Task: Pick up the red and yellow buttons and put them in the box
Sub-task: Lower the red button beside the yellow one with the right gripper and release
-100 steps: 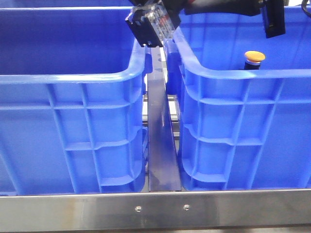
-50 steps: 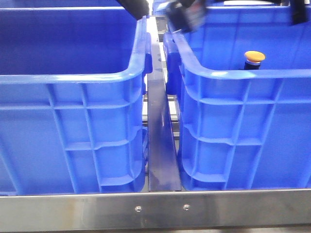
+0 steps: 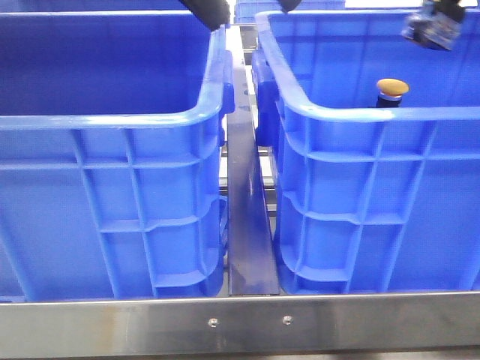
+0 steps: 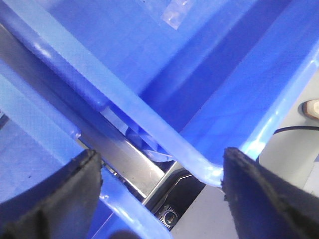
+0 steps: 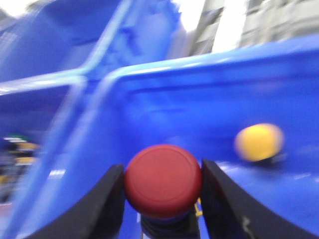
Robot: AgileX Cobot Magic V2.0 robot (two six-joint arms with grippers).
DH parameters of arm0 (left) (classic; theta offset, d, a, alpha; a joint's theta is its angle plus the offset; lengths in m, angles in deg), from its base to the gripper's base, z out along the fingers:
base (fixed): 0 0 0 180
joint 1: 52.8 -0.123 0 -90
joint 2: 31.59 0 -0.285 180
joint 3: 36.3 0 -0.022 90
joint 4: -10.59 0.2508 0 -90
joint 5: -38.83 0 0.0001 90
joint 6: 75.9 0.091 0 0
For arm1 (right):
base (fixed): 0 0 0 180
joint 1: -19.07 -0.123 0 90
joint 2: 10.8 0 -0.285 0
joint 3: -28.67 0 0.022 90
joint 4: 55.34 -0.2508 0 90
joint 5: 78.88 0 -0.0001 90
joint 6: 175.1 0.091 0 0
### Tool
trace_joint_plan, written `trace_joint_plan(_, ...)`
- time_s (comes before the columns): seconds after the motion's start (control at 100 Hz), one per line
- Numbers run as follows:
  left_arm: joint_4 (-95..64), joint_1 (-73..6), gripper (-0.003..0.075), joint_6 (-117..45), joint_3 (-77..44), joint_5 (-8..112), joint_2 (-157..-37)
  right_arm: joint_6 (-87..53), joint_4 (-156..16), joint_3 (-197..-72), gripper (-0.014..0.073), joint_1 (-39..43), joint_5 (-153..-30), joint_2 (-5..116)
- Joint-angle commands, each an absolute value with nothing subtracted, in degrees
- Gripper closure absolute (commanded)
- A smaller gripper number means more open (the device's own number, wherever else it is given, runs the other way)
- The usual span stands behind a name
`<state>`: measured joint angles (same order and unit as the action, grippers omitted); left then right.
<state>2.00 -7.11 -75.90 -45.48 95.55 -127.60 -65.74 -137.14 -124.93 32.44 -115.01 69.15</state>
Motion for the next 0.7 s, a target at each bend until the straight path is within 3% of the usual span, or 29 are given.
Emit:
trace_joint_plan(0.0, 0.7, -6.7, 0.0237, -75.9, -47.3, 93.5, -125.1, -70.5, -139.7, -126.4, 0.0376, 32.8, -109.5, 67.6)
trace_joint_plan(0.25, 0.6, -6.7, 0.0237, -75.9, -47.3, 93.5, -125.1, -76.3, -144.0, -126.6, 0.0376, 32.8, -99.2, 71.7)
trace_joint_plan(0.69, 0.6, -6.7, 0.0237, -75.9, -47.3, 93.5, -125.1, -100.2, -164.1, -133.9, 0.0376, 32.8, -100.0, 87.2)
